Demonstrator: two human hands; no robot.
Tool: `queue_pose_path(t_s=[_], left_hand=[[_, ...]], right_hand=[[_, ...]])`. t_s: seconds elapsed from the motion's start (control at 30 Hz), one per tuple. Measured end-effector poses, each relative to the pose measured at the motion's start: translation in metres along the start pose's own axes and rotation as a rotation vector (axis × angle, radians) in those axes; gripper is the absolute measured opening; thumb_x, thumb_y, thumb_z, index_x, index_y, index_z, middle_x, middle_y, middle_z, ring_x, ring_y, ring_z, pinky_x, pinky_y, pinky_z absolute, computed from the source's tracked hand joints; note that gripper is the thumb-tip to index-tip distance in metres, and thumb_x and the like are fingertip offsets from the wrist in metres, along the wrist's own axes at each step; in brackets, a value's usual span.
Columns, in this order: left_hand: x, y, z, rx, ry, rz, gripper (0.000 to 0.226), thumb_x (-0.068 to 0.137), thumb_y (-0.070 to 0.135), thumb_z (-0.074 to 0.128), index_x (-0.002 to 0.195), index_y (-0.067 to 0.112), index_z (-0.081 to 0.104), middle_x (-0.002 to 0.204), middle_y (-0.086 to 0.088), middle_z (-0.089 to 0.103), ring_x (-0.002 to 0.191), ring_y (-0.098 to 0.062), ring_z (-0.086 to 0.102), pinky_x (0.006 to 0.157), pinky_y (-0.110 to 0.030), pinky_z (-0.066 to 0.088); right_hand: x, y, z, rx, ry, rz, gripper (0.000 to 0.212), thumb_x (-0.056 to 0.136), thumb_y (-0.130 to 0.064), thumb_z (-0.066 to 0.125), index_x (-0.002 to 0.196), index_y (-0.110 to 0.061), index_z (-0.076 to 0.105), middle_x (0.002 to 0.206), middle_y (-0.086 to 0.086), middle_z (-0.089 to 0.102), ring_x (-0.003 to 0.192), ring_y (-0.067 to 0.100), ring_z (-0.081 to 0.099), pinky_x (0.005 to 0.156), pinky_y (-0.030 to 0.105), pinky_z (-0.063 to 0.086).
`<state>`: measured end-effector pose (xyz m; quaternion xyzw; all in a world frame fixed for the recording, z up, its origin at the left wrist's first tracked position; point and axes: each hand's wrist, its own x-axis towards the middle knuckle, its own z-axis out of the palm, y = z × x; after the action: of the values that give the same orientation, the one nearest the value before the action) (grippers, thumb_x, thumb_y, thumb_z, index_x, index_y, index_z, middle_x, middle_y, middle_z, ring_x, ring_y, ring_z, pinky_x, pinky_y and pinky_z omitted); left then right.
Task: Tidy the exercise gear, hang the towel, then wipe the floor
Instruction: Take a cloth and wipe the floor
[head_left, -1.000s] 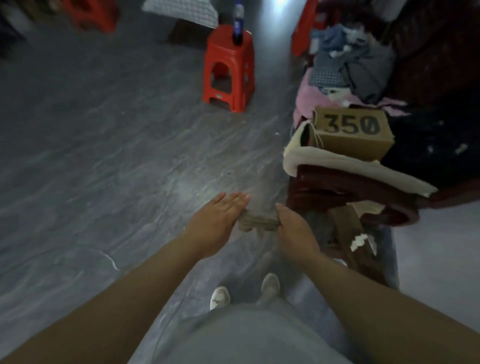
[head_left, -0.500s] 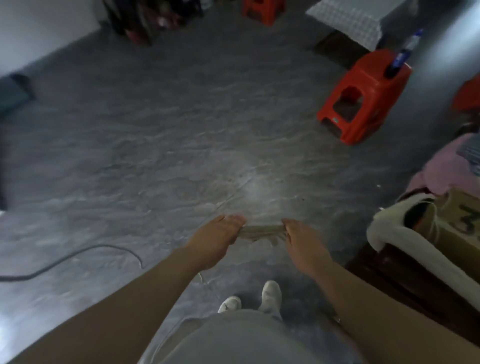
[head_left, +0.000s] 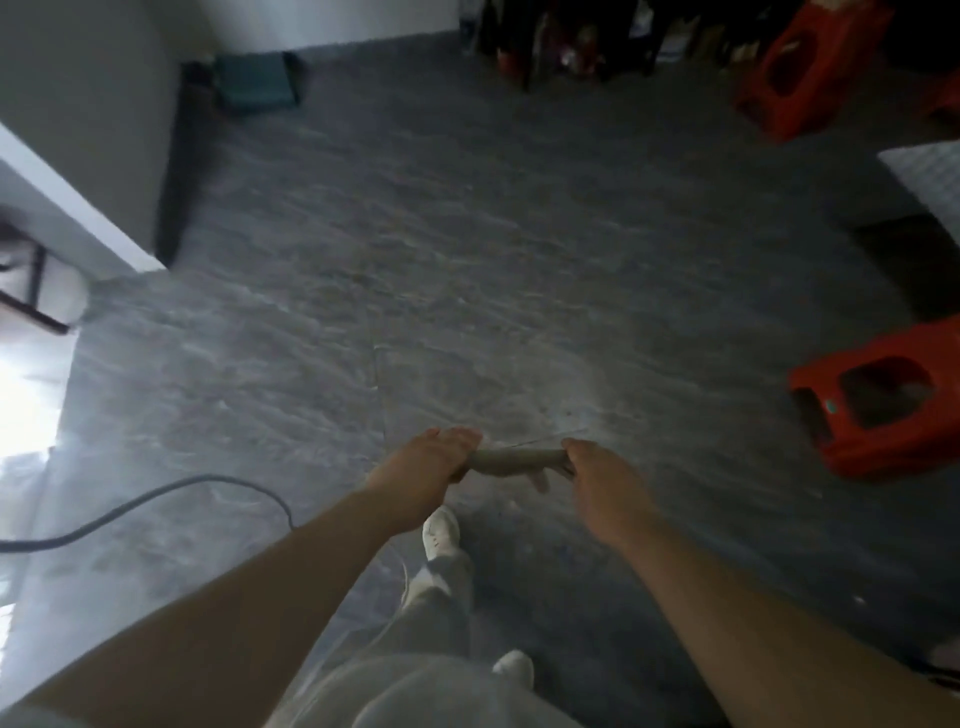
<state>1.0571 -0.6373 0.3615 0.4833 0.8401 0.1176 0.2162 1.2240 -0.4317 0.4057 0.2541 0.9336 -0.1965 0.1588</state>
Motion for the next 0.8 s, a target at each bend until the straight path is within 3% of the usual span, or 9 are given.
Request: queue_pose_path(t_s=[0.13, 0.37, 0.67, 0.8], left_hand=[[0.03, -0.047, -0.014, -0.061, 0.04, -0.083, 0.066, 0.097, 0.007, 0.049, 0.155, 0.028, 0.024, 0.161, 0.005, 0.029, 0.146, -0.023, 0.029, 0.118, -0.03, 0.019], [0.081, -0.108, -0.057, -0.175, 0.105, -0.088, 0.067, 0.093, -0.009, 0.039, 0.154, 0.017, 0.03, 0.16, -0.001, 0.03, 0.145, -0.019, 0.03, 0.117, -0.022, 0.012], [0.145, -0.174, -0.072, -0.187, 0.067, -0.144, 0.073, 0.086, -0.01, 0.043, 0.154, 0.013, 0.028, 0.16, -0.005, 0.028, 0.147, -0.018, 0.027, 0.123, -0.033, 0.015], [0.177, -0.2, -0.078, -0.174, 0.096, -0.258, 0.072, 0.09, -0.006, 0.042, 0.156, 0.018, 0.023, 0.162, -0.002, 0.024, 0.149, -0.016, 0.022, 0.124, -0.031, 0.01]], right_hand=[[0.058, -0.03, -0.018, -0.07, -0.021, -0.016, 0.041, 0.101, -0.011, 0.04, 0.141, -0.019, 0.046, 0.141, 0.004, 0.051, 0.121, 0.027, 0.054, 0.098, 0.04, 0.046], [0.158, -0.063, -0.034, -0.064, -0.092, -0.076, 0.048, 0.098, -0.005, 0.041, 0.145, -0.017, 0.042, 0.144, 0.005, 0.05, 0.124, 0.026, 0.053, 0.104, 0.041, 0.043], [0.277, -0.081, -0.047, -0.113, -0.144, -0.179, 0.048, 0.1, -0.008, 0.04, 0.147, -0.018, 0.04, 0.145, 0.005, 0.049, 0.125, 0.026, 0.052, 0.103, 0.034, 0.042], [0.339, -0.088, -0.046, -0.107, -0.134, -0.244, 0.044, 0.098, -0.01, 0.043, 0.141, -0.018, 0.046, 0.138, 0.005, 0.054, 0.12, 0.026, 0.056, 0.095, 0.032, 0.044]])
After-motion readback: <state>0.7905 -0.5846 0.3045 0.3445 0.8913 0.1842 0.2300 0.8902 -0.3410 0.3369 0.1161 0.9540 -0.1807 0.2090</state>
